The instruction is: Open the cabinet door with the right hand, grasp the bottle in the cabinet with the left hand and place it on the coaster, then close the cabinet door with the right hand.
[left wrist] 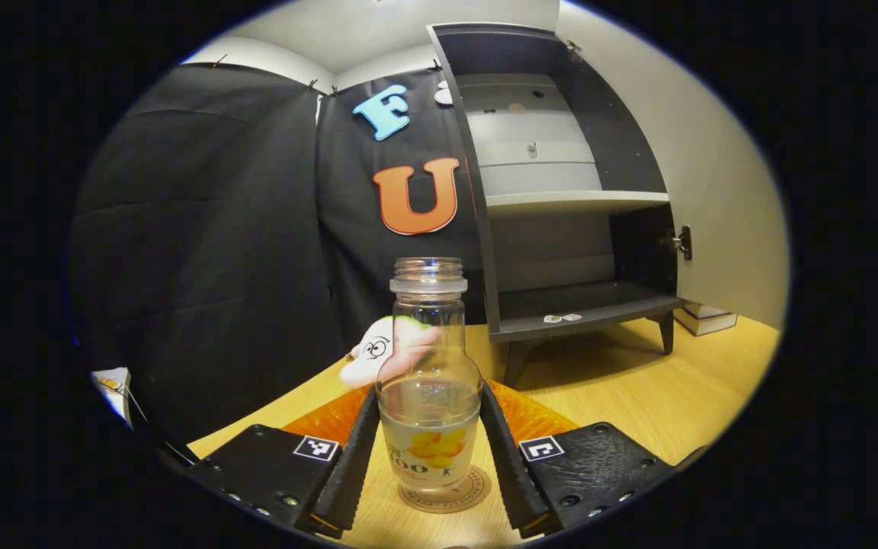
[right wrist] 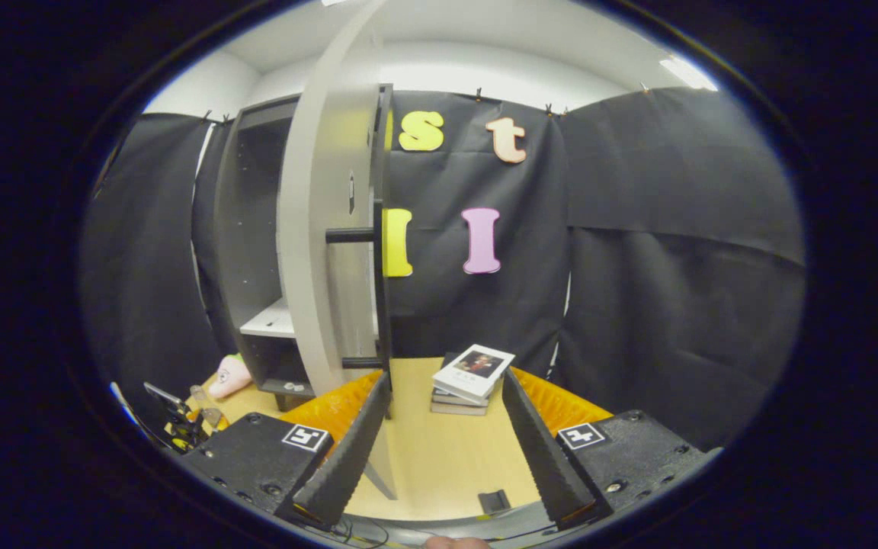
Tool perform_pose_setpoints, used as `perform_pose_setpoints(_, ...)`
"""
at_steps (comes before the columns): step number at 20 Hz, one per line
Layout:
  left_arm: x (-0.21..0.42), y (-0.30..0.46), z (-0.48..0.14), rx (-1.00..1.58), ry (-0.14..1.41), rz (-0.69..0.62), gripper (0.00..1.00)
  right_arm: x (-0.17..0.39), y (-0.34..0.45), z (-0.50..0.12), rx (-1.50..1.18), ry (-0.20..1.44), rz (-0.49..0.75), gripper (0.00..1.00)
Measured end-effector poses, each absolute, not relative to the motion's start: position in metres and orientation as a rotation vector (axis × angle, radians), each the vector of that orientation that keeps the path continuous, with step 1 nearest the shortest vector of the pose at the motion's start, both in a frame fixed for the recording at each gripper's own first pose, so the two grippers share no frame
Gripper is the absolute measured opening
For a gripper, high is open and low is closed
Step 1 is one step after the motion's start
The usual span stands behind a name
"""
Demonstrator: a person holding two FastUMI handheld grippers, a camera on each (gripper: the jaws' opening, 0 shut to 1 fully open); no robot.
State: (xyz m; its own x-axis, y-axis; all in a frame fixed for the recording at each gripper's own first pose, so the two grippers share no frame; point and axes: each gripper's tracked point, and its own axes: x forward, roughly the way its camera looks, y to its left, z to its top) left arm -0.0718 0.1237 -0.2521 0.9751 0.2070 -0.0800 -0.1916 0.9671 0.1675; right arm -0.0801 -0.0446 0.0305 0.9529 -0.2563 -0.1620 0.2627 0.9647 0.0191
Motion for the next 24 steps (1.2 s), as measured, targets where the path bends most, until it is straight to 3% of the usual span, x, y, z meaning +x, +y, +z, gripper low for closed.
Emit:
perform_pose_setpoints(7, -0.061, 0.132, -0.288, 0.096, 0.132, 0.225, 0.71, -0.083, -0.070, 0.013, 0.093, 0.235, -0.383, 0.95)
perform_pose_setpoints(8, -0.061, 0.130, -0.292, 0.077, 0.143, 0.218, 0.71, -0.082, -0.073, 0.012, 0.095, 0.242, -0.394, 0.92)
perform_pose_setpoints(15, -0.063, 0.134, -0.287, 0.039, 0.104, 0.229, 0.72, -0.063, -0.087, 0.014, 0.064, 0.268, -0.420, 0.95)
perform_pose_setpoints(16, -0.064, 0.136, -0.286, 0.039, 0.101, 0.239, 0.85, -0.062, -0.087, 0.014, 0.064, 0.271, -0.419, 0.95)
perform_pose_setpoints(17, -0.066, 0.141, -0.288, 0.048, 0.112, 0.267, 0.75, -0.061, -0.087, 0.012, 0.066, 0.276, -0.414, 0.95)
perform_pose_setpoints(18, -0.067, 0.145, -0.289, 0.047, 0.110, 0.281, 0.87, -0.060, -0.086, 0.008, 0.067, 0.286, -0.408, 0.95)
perform_pose_setpoints(19, -0.068, 0.144, -0.288, 0.033, 0.106, 0.278, 0.77, -0.061, -0.086, 0.006, 0.065, 0.294, -0.407, 0.95)
perform_pose_setpoints(24, -0.070, 0.139, -0.279, 0.014, 0.083, 0.255, 0.79, -0.058, -0.086, -0.002, 0.079, 0.313, -0.393, 0.95)
